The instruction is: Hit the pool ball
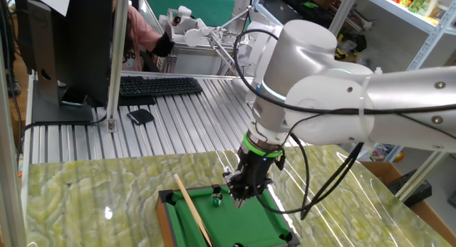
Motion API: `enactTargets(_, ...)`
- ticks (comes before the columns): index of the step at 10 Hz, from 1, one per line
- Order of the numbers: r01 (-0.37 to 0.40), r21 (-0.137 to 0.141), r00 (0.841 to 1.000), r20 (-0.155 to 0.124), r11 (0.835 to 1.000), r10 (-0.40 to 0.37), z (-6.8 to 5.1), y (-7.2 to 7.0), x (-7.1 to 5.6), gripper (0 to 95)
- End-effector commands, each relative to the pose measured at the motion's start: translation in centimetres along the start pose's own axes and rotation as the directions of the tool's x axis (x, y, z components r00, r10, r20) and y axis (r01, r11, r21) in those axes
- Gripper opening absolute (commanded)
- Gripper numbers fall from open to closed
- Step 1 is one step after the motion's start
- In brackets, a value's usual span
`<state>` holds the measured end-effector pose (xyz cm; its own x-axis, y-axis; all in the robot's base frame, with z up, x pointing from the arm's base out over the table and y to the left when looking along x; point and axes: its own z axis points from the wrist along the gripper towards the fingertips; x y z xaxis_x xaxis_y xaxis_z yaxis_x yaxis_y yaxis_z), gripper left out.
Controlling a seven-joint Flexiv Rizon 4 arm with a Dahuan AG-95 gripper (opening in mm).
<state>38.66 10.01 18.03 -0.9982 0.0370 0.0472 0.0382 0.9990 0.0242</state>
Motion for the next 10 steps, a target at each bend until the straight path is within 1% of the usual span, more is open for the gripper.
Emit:
enactTargets(1,-0.019,0.002,1.0,-0.008,1.0,0.019,0.02,0.08,-0.04,0.0)
enactTargets(2,-0.015,0.003,1.0,-0.022,1.0,0.015,0.11,0.12,-0.07,0.0)
enactTargets(3,-0.007,0.001,1.0,-0.028,1.0,0.007,0.13,0.13,-0.07,0.0)
enactTargets(5,-0.007,-0.003,1.0,-0.025,1.0,0.007,0.13,0.13,-0.07,0.0)
enactTargets(6,-0.002,-0.008,1.0,-0.027,1.0,0.001,0.13,0.14,-0.08,0.0)
enactTargets(7,0.022,-0.019,0.999,-0.034,1.0,-0.023,0.15,0.15,-0.1,0.0)
enactTargets(8,0.021,-0.018,0.999,-0.034,1.0,-0.022,0.16,0.16,-0.12,0.0)
enactTargets(10,-0.017,-0.014,0.999,-0.033,1.0,0.017,0.16,0.16,-0.12,0.0)
